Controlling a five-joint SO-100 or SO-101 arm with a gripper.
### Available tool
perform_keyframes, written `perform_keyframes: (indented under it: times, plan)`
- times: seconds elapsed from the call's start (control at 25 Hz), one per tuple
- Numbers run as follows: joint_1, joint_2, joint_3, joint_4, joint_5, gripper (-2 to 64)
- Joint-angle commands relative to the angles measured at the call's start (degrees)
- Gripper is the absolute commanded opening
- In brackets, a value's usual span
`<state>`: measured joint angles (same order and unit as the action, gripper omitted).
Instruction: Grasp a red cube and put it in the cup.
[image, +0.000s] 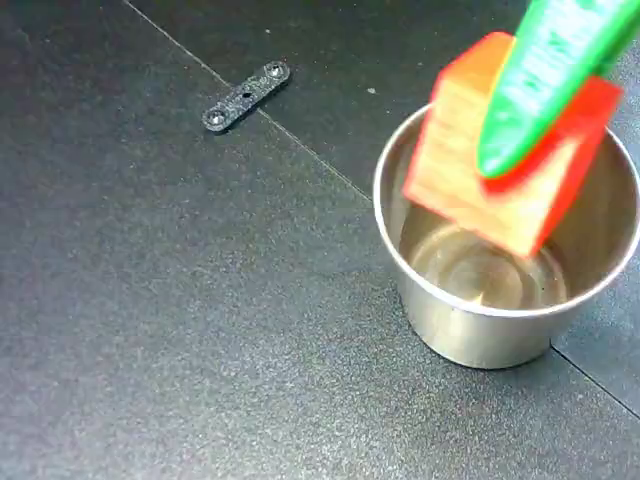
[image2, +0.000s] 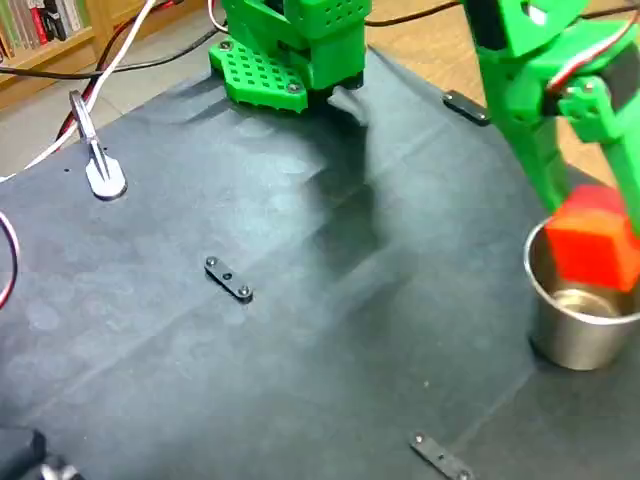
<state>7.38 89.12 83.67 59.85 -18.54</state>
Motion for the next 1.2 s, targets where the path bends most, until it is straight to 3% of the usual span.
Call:
perform_keyframes:
  times: [0.0,1.0,1.16]
  plan:
    - [-0.62,1.58,-0.26,3.43,2.02,1.4]
    - [-0.62,1.67,-0.97,2.81,3.34,2.6]
    - [-0.62,1.67,-0.97,2.81,3.34,7.7]
